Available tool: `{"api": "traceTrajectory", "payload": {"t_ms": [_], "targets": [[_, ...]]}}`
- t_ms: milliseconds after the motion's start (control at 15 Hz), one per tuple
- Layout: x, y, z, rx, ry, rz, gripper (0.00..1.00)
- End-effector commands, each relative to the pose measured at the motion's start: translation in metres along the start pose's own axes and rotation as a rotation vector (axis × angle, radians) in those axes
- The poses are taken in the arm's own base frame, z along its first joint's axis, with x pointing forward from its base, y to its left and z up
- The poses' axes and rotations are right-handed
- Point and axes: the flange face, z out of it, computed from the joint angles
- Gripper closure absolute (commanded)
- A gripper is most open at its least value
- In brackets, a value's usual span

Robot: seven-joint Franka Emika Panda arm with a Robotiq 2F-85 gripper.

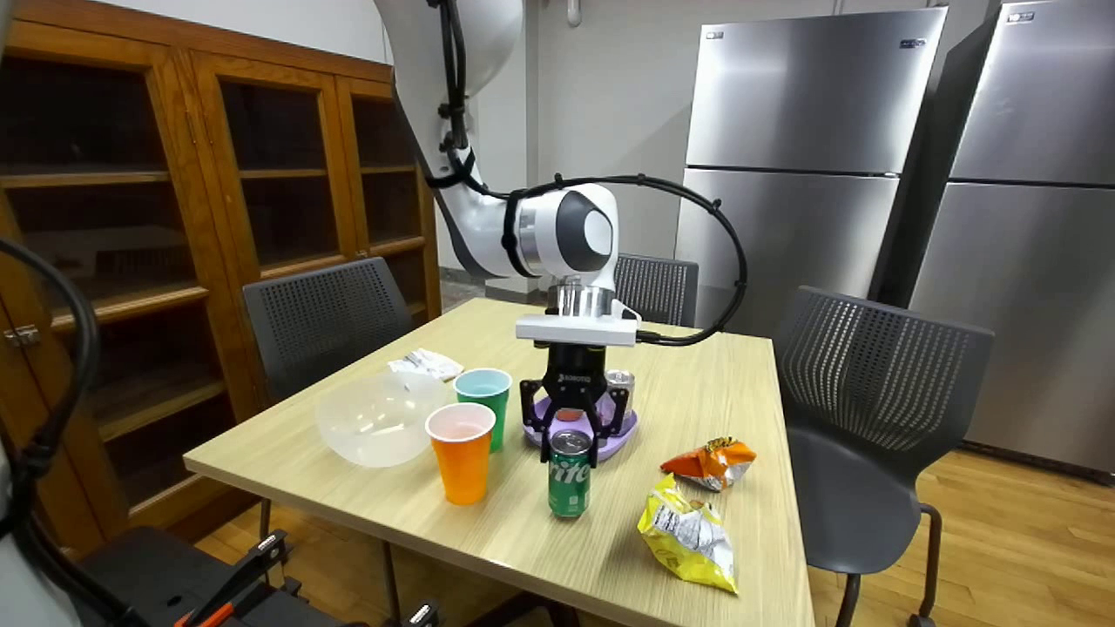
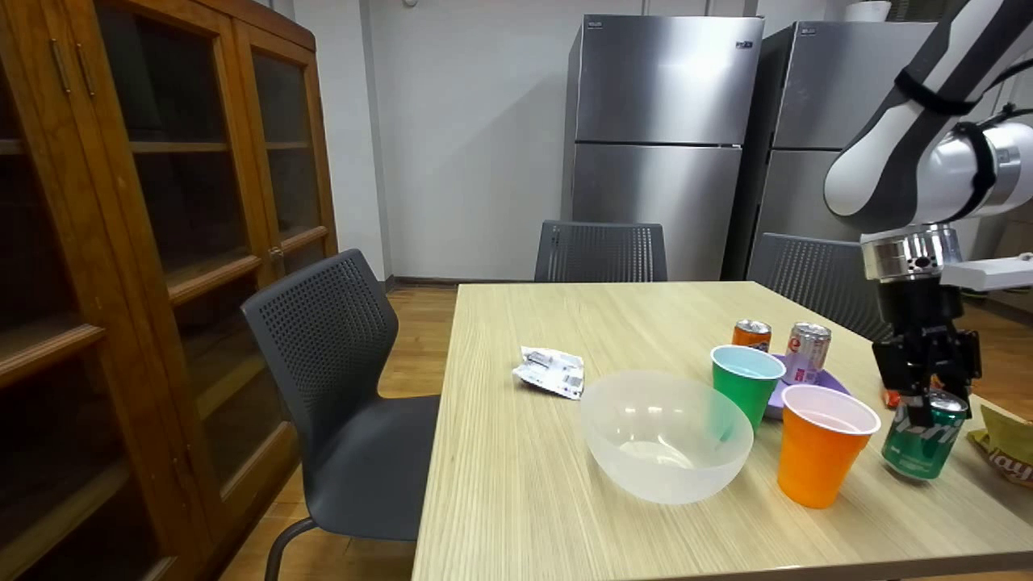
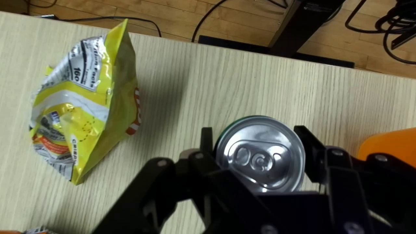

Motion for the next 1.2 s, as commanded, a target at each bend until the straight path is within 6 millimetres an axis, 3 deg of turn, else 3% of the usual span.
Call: {"api": "traceTrajectory", "payload": {"t_ms": [0,600,1133], "targets": [[-0.012,0.005,-0.030,-0.034,0.017,-0.018,0.62],[0.010,0.014,-0.068,-0.044,0.055,-0.048,0.62],[0.053,0.013,-0.091,-0.056,0.045,-0.100,0.62]]}}
